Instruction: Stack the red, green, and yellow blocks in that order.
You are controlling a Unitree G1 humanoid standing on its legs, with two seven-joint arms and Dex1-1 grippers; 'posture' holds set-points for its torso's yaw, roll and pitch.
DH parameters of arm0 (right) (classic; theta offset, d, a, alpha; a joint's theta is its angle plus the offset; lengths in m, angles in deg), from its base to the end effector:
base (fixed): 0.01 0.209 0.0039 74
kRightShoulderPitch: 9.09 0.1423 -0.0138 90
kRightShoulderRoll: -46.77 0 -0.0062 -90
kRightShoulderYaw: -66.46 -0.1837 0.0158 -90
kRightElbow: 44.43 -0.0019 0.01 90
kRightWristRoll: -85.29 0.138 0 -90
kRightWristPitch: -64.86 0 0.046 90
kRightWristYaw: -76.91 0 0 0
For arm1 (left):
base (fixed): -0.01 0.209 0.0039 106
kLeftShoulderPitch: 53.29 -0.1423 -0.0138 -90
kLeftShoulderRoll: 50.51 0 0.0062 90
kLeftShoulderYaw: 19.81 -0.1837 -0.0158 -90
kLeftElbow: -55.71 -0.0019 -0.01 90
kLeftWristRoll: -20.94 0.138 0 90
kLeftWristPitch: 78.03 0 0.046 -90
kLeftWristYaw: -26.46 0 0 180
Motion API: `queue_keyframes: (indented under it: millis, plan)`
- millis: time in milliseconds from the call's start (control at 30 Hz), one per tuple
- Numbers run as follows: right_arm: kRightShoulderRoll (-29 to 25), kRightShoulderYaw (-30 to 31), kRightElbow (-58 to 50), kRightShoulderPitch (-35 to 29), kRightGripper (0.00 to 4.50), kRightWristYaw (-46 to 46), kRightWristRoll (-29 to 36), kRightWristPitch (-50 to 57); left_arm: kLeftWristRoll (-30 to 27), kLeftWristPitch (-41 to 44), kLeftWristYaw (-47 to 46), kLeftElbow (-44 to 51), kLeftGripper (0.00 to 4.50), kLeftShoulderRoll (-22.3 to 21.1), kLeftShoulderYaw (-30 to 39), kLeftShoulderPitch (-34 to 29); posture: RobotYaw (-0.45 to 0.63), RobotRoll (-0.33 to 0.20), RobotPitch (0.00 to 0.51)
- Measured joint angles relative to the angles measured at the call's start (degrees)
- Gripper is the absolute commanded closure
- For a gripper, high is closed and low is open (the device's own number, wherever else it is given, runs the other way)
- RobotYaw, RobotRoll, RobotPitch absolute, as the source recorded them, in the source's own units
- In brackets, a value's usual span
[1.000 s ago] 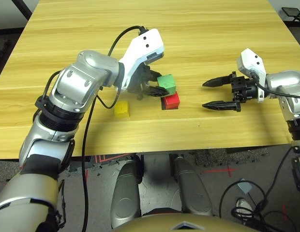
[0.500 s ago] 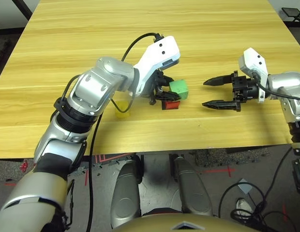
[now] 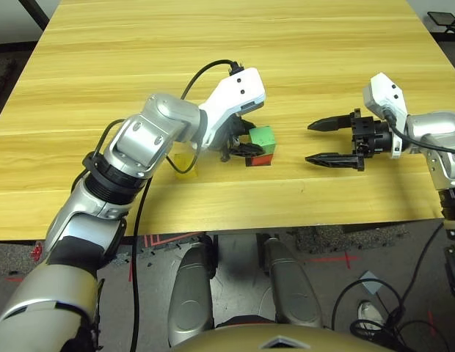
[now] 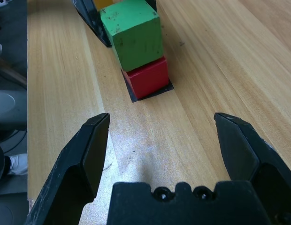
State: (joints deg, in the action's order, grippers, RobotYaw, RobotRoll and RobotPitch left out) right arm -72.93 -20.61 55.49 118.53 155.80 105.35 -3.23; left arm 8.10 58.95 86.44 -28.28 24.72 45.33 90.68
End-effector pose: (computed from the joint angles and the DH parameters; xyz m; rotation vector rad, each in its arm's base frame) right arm 0.2917 -0.2627 0.2177 -0.4176 0.1915 1.2599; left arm 0.2936 0.1157 0.2403 0.6257 0.2641 -1.3020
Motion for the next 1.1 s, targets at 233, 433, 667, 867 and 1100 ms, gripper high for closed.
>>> queue_keyframes:
  millis: [233,433,667,867,1100]
  plan:
    - [-0.33,-0.14,-0.84,-0.92,0.0,-0.89,0.9,0.54,0.19,-0.2,0.08,-0.08,2.46,0.38,0.01,-0.14,0.02,0.05,0.292]
    - [-0.34,-0.14,-0.85,-1.27,0.0,-1.07,0.95,0.71,0.22,-0.31,-0.03,-0.29,1.09,1.04,0.06,-0.29,0.03,0.05,0.291]
    - [-0.39,-0.15,-0.62,-0.95,0.0,-0.91,0.95,0.64,-2.31,1.24,0.46,2.57,0.03,-0.18,2.65,-2.07,0.04,0.047,0.284]
    - [-1.62,-1.17,1.33,-0.46,0.0,2.64,1.59,-0.5,-5.27,2.54,6.8,8.88,0.03,-16.65,7.87,-7.89,0.07,0.049,0.28]
    - [-2.36,-0.98,6.43,1.36,0.0,8.02,1.25,-5.95,-5.24,-2.51,11.18,10.37,0.03,-29.27,13.63,-16.27,0.11,0.044,0.274]
